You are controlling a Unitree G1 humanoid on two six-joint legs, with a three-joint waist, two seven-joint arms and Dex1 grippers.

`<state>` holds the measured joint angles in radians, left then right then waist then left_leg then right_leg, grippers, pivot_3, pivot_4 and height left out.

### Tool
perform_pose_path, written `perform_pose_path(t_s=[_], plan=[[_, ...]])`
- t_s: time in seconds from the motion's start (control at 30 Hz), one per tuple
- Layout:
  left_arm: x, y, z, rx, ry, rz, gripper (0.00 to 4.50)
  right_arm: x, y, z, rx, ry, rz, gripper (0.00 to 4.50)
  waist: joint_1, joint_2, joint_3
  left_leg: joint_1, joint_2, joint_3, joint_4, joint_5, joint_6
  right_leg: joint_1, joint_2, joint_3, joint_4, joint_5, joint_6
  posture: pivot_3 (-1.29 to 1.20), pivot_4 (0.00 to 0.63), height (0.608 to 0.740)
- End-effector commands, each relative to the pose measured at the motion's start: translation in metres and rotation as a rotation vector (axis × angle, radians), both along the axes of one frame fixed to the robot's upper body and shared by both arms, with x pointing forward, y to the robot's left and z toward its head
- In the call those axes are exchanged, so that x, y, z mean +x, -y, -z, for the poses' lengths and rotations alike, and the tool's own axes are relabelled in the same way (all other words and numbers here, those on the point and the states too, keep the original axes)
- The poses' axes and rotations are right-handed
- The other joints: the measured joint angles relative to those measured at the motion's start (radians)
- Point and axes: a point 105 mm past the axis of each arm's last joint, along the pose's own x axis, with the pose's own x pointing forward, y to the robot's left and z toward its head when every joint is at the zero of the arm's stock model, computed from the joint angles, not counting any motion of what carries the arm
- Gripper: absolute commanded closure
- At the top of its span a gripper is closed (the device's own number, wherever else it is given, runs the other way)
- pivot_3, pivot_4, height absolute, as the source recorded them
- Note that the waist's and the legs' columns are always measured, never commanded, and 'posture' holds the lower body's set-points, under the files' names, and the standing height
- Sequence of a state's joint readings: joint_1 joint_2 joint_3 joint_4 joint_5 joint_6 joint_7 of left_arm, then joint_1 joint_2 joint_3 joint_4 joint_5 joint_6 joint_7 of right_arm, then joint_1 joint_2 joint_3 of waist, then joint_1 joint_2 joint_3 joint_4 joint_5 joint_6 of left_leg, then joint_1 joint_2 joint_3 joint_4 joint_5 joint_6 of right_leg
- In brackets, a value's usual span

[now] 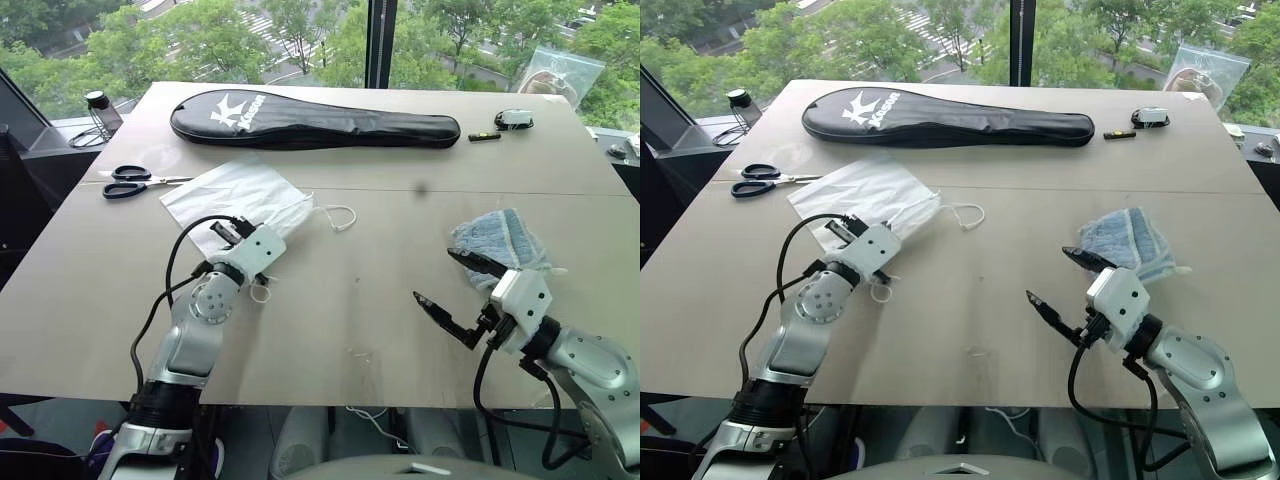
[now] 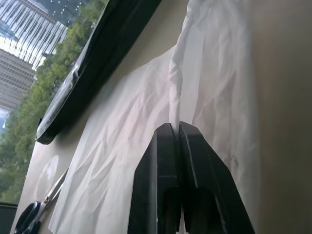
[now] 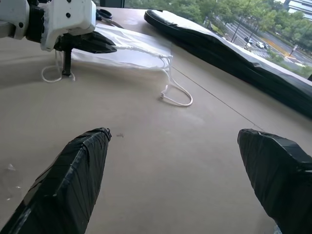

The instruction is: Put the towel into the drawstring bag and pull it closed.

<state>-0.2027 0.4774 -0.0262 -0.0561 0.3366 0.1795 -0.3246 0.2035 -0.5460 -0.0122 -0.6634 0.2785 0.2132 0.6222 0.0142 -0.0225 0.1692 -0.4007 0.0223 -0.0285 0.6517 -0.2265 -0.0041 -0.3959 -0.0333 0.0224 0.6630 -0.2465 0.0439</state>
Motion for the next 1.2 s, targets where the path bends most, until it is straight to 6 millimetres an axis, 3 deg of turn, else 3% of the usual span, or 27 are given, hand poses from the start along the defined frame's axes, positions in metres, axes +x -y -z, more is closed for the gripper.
perform_pose_path(t_s=[0.03, 0.13, 0.23, 0.43, 0.6, 0.83, 1.07, 1.2], plan=[[0.001, 0.006, -0.016, -0.419, -0.172, 0.095, 4.45, 0.007, 0.003, -0.009, -0.017, 0.050, 0.038, 0.00, -0.002, 0.000, 0.000, 0.000, 0.000, 0.000, 0.000, 0.000, 0.000, 0.000, 0.000, 0.000, 0.000, 0.000, 0.000, 0.00, 0.150, 0.740], [-0.002, -0.002, -0.034, -0.789, -0.359, 0.148, 4.45, 0.017, 0.012, -0.009, -0.076, 0.062, 0.123, 0.00, -0.007, -0.001, 0.001, 0.000, 0.000, 0.000, 0.000, 0.000, 0.000, 0.000, 0.001, -0.001, 0.000, 0.000, 0.000, 0.00, 0.150, 0.740], [-0.006, -0.007, -0.056, -0.968, -0.487, 0.211, 4.45, 0.028, 0.022, -0.009, -0.060, -0.027, 0.179, 0.00, -0.020, -0.002, 0.002, -0.001, 0.000, -0.002, 0.000, 0.000, 0.000, -0.001, 0.002, -0.002, 0.001, 0.001, 0.003, 0.00, 0.150, 0.740], [-0.013, 0.001, -0.077, -1.076, -0.559, 0.278, 4.45, 0.055, 0.051, -0.027, -0.003, -0.058, 0.347, 0.00, -0.029, -0.002, 0.002, 0.000, -0.001, -0.002, 0.000, 0.000, 0.000, 0.000, 0.000, 0.001, 0.000, 0.002, 0.003, 0.00, 0.150, 0.740], [-0.015, 0.027, -0.084, -1.035, -0.549, 0.330, 4.45, 0.090, 0.096, -0.010, 0.001, -0.210, 0.575, 0.00, -0.025, -0.004, 0.003, 0.000, -0.001, -0.001, 0.000, 0.000, 0.000, 0.000, 0.000, 0.000, 0.000, 0.004, -0.001, 0.00, 0.150, 0.740], [-0.013, 0.046, -0.087, -0.931, -0.500, 0.354, 4.45, 0.110, 0.132, 0.046, -0.104, -0.520, 0.676, 0.00, -0.028, -0.003, 0.003, -0.001, -0.001, 0.001, -0.002, 0.000, 0.000, -0.001, 0.000, 0.002, -0.001, 0.004, -0.002, 0.00, 0.150, 0.740], [-0.011, 0.056, -0.061, -0.582, -0.442, 0.367, 4.45, 0.110, 0.110, 0.085, -0.075, -0.837, 0.558, 0.00, -0.033, -0.008, -0.001, 0.003, -0.001, 0.002, -0.003, 0.000, 0.000, 0.001, 0.001, 0.004, -0.001, 0.004, -0.002, 0.00, 0.150, 0.740], [-0.004, 0.061, -0.046, -0.399, -0.387, 0.374, 4.50, 0.107, 0.093, 0.096, -0.161, -0.850, 0.462, 1.23, -0.035, -0.022, -0.009, 0.004, 0.001, 0.002, -0.003, 0.000, 0.000, 0.001, 0.002, 0.004, -0.001, 0.002, -0.005, 0.00, 0.150, 0.740]])
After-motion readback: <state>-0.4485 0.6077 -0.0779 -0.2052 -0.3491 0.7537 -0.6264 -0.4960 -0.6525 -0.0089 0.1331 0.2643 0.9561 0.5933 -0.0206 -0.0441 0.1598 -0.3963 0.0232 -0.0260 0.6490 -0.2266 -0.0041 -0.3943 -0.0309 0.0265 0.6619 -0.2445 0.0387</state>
